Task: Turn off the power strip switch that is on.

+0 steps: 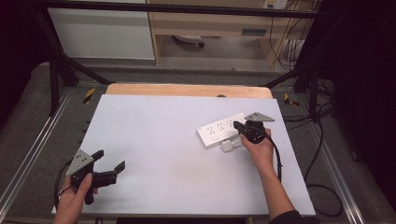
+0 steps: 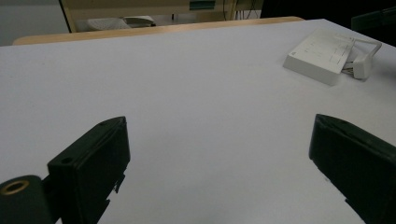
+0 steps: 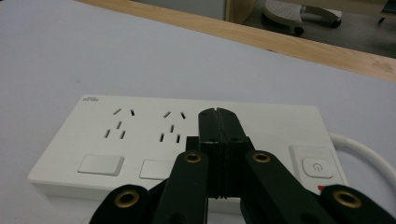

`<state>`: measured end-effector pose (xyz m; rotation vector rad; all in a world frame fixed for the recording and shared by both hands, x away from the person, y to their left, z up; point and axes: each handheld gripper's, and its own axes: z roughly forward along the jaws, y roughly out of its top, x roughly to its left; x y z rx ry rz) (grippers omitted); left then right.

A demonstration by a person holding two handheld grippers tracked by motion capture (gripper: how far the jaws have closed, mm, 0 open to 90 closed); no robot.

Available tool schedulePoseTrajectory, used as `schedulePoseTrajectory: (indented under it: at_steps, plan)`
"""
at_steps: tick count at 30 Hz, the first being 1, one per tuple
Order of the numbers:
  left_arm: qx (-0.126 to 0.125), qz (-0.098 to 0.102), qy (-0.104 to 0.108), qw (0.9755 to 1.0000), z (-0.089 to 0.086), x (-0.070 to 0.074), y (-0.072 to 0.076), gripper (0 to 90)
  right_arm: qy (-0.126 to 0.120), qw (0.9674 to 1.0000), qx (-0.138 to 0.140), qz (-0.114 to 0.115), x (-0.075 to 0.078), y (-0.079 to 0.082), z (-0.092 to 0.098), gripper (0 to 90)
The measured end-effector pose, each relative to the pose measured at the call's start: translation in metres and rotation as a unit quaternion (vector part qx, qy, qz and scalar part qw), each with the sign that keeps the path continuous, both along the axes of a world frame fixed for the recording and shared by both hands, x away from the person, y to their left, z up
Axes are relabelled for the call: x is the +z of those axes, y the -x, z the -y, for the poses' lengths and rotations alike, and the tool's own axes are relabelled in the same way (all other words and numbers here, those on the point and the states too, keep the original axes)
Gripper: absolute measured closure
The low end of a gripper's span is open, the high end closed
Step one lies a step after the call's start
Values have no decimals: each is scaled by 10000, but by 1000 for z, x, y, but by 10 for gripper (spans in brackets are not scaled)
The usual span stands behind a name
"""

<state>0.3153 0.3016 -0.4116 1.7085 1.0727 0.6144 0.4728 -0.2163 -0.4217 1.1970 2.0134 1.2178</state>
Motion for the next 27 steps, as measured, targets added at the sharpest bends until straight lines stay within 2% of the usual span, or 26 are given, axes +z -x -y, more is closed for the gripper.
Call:
schedulePoseTrajectory:
  at_steps: [8,11,16,21,27]
  plan:
    - [3,-33,1,10000,0,0,0,50,-154,9998,-44,96,9,5,4,742]
    - [25,-19,21,10000,-1,0,0,50,-236,9997,-69,75,12,6,4,643]
    - [-4,-15,17,10000,0,0,0,50,-229,9997,-98,63,17,7,4,480]
    - [-8,-10,17,10000,0,1,0,50,-330,9993,-162,43,23,8,4,262]
    - [-22,-21,32,10000,1,1,0,50,-319,9993,-193,84,30,12,2,125]
